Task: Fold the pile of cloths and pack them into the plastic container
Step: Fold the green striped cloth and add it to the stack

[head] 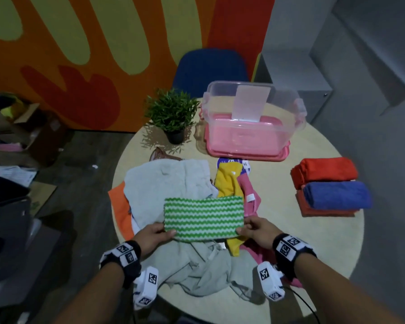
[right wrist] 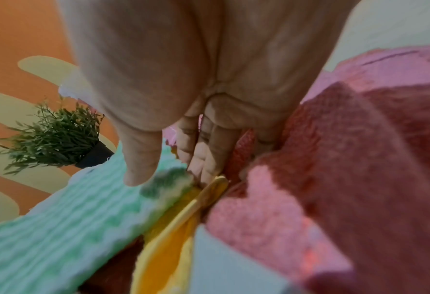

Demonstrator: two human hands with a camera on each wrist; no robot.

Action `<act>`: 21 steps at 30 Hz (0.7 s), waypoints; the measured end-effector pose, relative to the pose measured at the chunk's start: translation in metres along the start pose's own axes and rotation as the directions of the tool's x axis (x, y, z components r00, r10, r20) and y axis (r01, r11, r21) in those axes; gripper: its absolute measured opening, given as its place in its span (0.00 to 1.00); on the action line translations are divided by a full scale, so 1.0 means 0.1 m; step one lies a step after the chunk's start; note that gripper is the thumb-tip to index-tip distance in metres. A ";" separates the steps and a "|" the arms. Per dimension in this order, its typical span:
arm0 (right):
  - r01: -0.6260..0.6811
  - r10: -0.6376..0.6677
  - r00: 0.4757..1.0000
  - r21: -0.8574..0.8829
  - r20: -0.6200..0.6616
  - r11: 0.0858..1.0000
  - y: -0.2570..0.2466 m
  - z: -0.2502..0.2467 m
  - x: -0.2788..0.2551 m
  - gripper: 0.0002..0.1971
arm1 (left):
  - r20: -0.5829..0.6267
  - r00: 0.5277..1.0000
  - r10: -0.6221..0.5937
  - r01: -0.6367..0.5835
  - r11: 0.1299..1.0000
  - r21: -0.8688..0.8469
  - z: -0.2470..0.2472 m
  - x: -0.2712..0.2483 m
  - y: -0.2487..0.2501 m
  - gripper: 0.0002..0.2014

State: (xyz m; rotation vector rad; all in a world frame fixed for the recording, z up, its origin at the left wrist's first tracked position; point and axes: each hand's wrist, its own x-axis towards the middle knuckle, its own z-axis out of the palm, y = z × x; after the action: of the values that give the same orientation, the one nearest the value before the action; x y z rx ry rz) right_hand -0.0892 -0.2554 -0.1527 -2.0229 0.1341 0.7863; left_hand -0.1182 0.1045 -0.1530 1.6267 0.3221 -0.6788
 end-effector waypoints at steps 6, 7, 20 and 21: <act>0.009 -0.009 1.000 -0.056 -0.006 0.998 0.03 0.10 0.05 0.18 | 0.024 1.000 0.019 -0.020 0.999 0.042 0.00 -0.05 0.00 0.32; -0.004 0.004 1.000 -0.053 -0.009 0.999 0.06 0.10 0.04 0.21 | 0.024 0.999 0.027 -0.028 0.997 0.068 0.00 -0.07 0.00 0.30; 0.156 -0.055 0.971 0.437 -0.234 0.886 -0.46 -0.27 -0.41 0.09 | -0.107 0.958 0.266 -0.183 0.853 0.488 0.02 -0.13 0.43 0.21; 0.196 -0.085 0.962 0.438 -0.261 0.878 -0.54 -0.34 -0.45 0.09 | -0.142 0.935 0.325 -0.206 0.824 0.528 0.04 -0.14 0.54 0.21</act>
State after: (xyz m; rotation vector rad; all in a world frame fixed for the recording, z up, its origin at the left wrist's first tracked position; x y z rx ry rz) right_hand -0.0872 -0.2616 -0.0748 -1.6387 0.2778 0.3716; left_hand -0.0994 0.0935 -0.1010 2.2148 0.0682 -0.3714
